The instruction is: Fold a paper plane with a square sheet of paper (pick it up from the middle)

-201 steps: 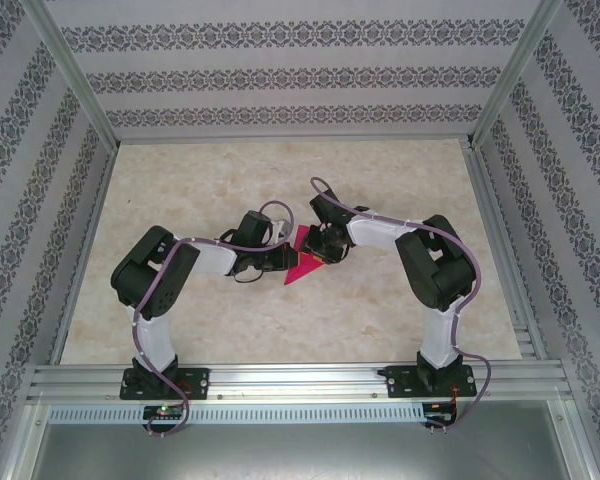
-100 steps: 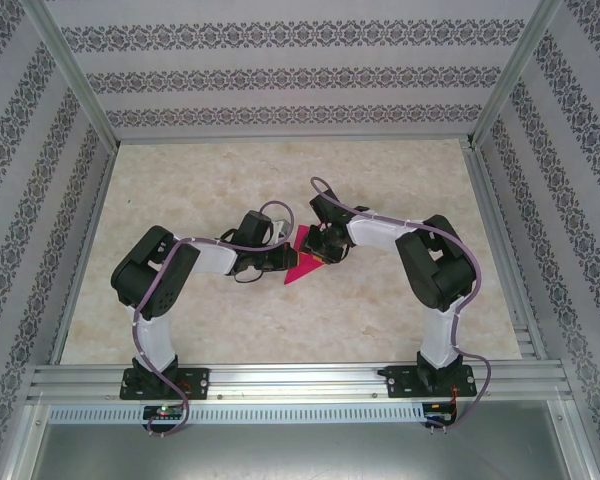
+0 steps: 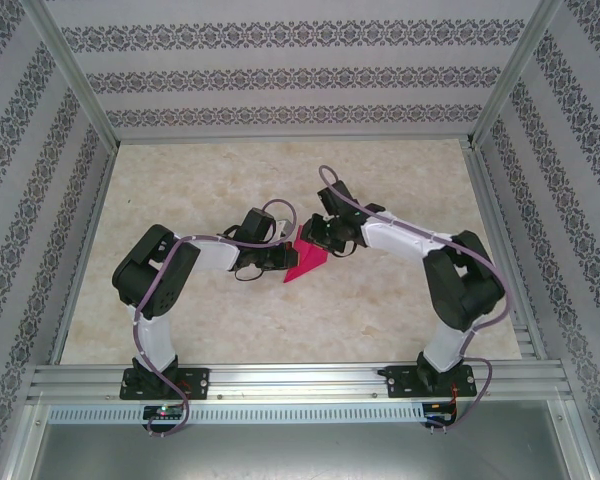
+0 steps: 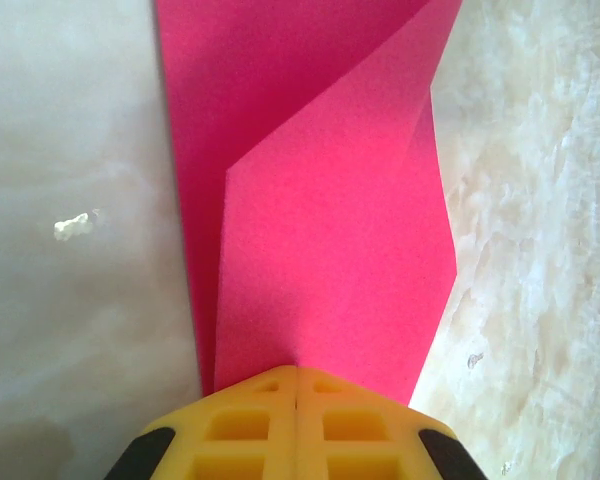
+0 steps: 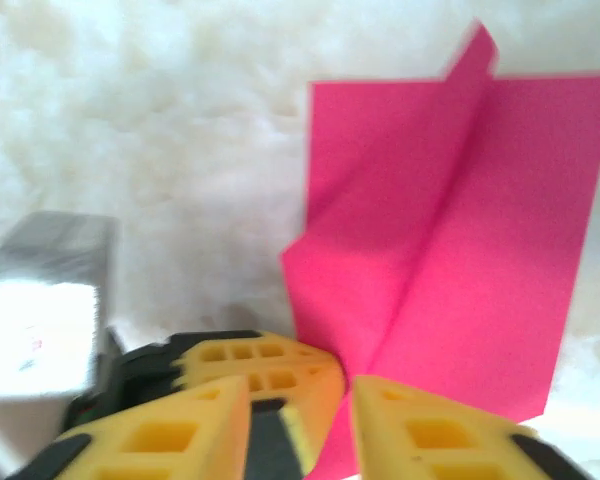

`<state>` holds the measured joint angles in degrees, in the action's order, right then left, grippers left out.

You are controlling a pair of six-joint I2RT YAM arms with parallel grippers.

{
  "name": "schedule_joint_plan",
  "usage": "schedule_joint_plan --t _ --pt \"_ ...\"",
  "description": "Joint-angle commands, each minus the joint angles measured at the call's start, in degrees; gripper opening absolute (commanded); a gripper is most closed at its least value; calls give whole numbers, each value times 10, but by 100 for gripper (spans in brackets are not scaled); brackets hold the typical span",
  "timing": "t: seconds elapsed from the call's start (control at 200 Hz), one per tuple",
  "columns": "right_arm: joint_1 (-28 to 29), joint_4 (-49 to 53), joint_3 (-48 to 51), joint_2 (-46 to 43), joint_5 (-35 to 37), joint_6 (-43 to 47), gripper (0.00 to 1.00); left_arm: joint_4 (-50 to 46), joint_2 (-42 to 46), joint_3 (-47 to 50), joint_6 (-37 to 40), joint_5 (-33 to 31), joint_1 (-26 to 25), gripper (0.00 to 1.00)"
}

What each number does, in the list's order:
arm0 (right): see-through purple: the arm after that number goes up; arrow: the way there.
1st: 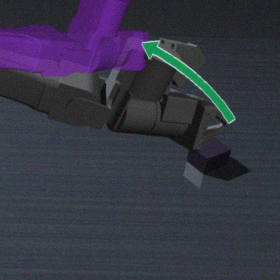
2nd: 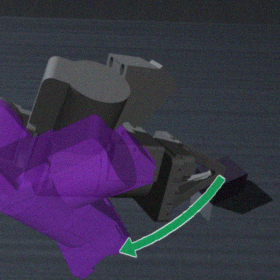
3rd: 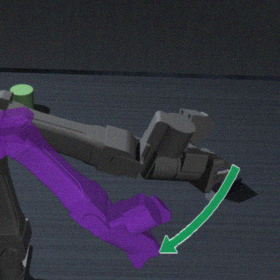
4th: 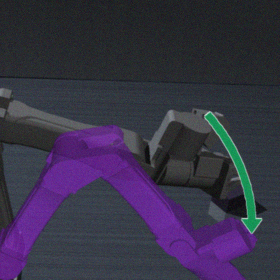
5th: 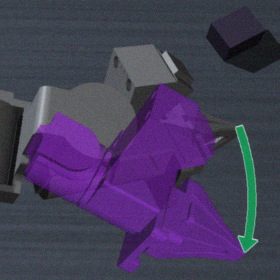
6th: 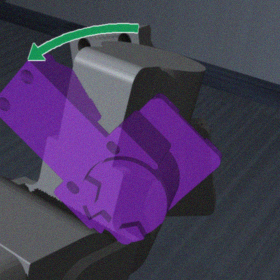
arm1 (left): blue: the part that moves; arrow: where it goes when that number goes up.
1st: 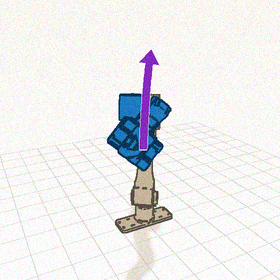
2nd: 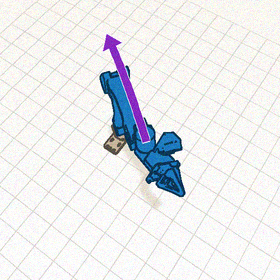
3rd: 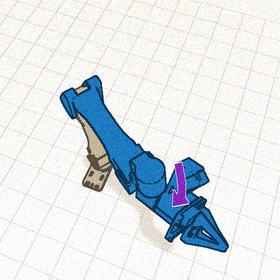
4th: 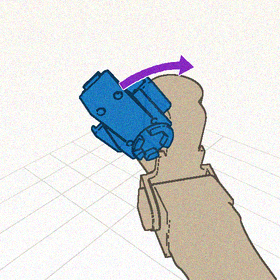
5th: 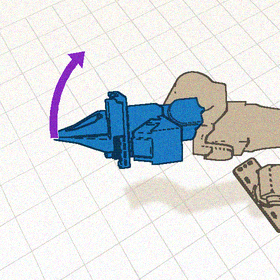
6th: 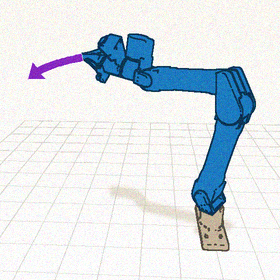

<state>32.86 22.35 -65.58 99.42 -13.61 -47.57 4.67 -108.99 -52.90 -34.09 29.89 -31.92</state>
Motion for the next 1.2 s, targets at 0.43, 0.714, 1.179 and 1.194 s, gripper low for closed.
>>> schedule_joint_plan --t 0.43,0.714,1.179,1.194 --pt "5 -136 69 65 -77 41 3 -107 -40 12 4 -58 -2 0" --pt "-2 -151 67 100 -83 43 3 -114 -40 10 3 -53 -3 0" --pt "-65 -92 14 132 -40 101 3 -150 -42 12 30 -57 -3 0" --pt "-67 -91 10 133 -40 103 3 -150 -42 12 30 -56 -3 0"
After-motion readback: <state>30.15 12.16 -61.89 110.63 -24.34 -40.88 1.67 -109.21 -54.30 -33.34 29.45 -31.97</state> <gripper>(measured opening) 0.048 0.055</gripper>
